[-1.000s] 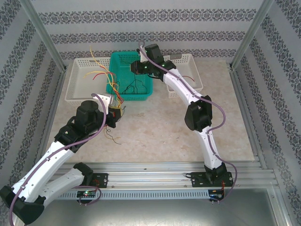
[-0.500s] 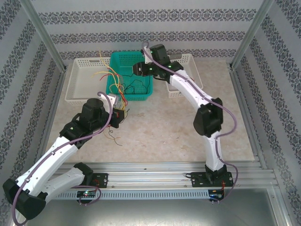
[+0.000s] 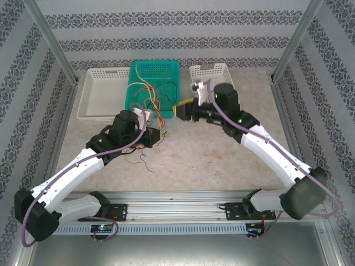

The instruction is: Untangle the cables

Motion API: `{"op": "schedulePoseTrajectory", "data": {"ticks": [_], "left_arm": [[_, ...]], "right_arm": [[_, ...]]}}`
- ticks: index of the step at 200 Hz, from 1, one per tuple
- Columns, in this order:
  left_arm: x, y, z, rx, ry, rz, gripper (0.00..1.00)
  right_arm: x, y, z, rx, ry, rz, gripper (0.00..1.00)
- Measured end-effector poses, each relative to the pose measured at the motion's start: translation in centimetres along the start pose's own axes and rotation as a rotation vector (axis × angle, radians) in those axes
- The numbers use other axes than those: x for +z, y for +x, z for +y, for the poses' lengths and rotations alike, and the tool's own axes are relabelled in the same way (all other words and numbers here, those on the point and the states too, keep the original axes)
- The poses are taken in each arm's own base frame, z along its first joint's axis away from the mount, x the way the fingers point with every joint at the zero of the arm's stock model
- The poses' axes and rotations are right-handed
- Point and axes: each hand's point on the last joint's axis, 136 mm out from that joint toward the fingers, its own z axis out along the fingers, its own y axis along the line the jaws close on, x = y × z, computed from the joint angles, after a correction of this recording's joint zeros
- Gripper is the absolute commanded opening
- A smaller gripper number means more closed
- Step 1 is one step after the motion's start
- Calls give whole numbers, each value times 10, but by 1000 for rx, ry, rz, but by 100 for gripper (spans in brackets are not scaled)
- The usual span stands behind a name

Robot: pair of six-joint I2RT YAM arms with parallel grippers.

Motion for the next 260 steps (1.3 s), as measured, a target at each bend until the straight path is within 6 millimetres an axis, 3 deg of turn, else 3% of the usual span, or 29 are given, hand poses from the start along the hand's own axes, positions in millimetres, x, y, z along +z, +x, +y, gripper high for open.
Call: {"op": "schedulePoseTrajectory", "data": {"ticks": [29, 60, 125, 165, 215, 260], "left_arm": [[8, -1, -29, 20, 74, 15, 0], [20, 7, -39, 6, 115, 51, 0], [26, 8, -47, -38, 158, 68, 0], [31, 12, -49, -54, 179, 85, 0], [33, 15, -50, -57, 195, 88, 0], [35, 16, -50, -56, 205, 77, 0]], "right_arm": [[2, 58, -12, 52, -10, 68, 52], [-1, 82, -14, 69, -22, 67, 51], [-9, 72, 4, 22, -71, -18, 42], [-8, 73, -3, 19, -31, -38, 19], [-10, 74, -10, 18, 5, -59, 0], [-10, 74, -14, 15, 19, -78, 0]]}}
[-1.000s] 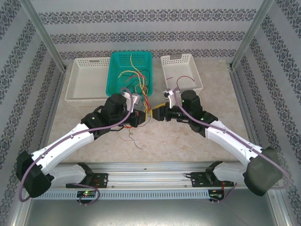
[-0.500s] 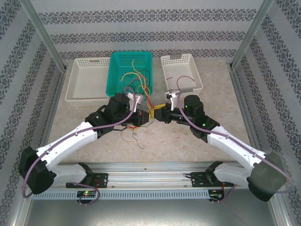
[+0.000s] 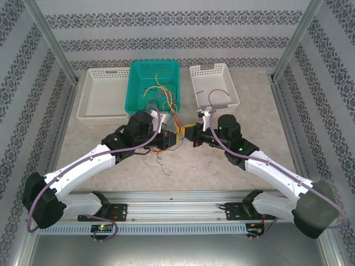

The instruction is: Untangle the cables

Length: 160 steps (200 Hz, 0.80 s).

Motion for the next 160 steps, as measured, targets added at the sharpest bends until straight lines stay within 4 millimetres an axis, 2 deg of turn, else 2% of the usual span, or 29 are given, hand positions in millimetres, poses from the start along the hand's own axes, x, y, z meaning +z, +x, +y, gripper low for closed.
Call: {"op": "schedulePoseTrajectory", "data": {"ticks": [9, 27, 58, 90, 107, 120, 160], "left_arm": [[0, 1, 1, 0, 0, 0, 2], [1, 2, 1, 3, 6, -3, 25], [-1, 10, 3, -1, 19, 2, 54], [-3, 11, 1, 8, 35, -12, 56], [-3, 7, -1, 15, 45, -28, 63], [-3, 4, -4, 20, 54, -41, 64], [1, -3, 4, 11, 44, -62, 65]], "right_arm": [[0, 1, -1, 0, 4, -1, 0], [-2, 2, -2, 0, 13, -6, 0], [-11, -5, -5, -15, 52, -51, 0], [-14, -5, -4, -18, 56, -60, 0], [-13, -3, -3, -17, 45, -53, 0], [-13, -2, -1, -17, 32, -46, 0], [-18, 4, 17, -54, -54, -10, 0]]}}
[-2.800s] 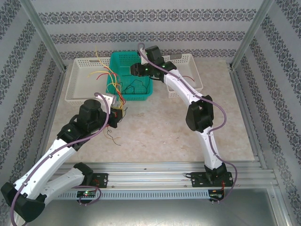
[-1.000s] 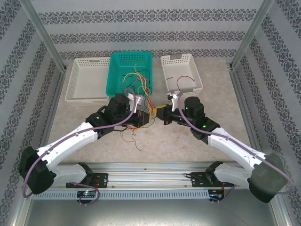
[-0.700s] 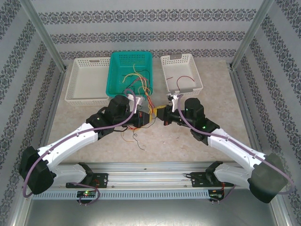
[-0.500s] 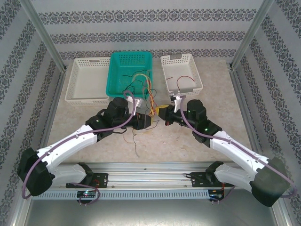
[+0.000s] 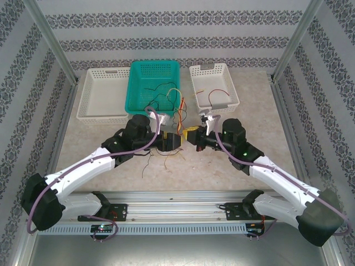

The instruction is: Untangle the cables

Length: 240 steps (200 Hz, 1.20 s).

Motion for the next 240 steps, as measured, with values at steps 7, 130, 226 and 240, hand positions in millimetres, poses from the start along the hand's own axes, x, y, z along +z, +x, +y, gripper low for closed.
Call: {"op": "schedulePoseTrajectory", "data": {"ticks": [7, 130, 226, 240], "left_arm": [[0, -3, 3, -6, -5, -11, 64], [3, -24, 11, -81, 44, -88, 60], [3, -12, 1, -87, 134, -58, 46], [4, -13, 1, -87, 137, -61, 45]], "right_arm": [[-2, 1, 2, -9, -8, 6, 0], [-10, 12, 9, -40, -25, 56, 0], [-9, 12, 4, -41, -2, 53, 0], [-9, 12, 4, -41, -3, 53, 0]]}}
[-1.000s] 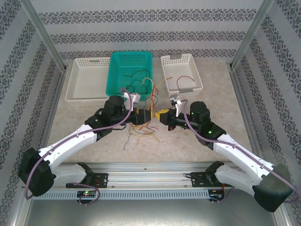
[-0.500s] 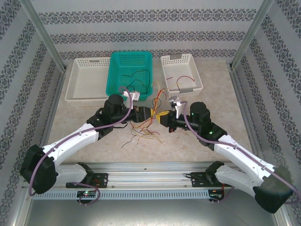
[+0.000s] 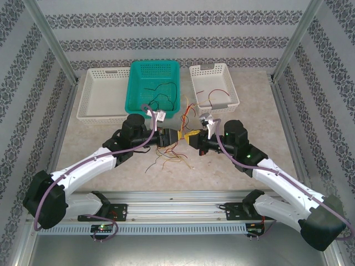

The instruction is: Untangle the cables

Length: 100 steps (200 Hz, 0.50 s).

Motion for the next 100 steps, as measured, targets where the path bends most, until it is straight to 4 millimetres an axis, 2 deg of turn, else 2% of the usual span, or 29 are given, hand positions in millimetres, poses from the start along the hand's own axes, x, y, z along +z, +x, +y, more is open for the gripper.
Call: {"op": "schedulePoseTrajectory", "data": {"ticks": [26, 43, 77, 100], "left_arm": [[5, 0, 2, -10, 6, 1, 42], [9, 1, 5, -25, 8, 9, 25], [10, 0, 4, -23, 18, 7, 0], [5, 0, 6, -15, -9, 0, 0]], "right_arm": [[1, 1, 0, 3, -3, 6, 0], [3, 3, -2, 7, -1, 12, 0], [3, 5, -3, 13, 4, 21, 0], [2, 8, -8, 21, 35, 26, 0]]}}
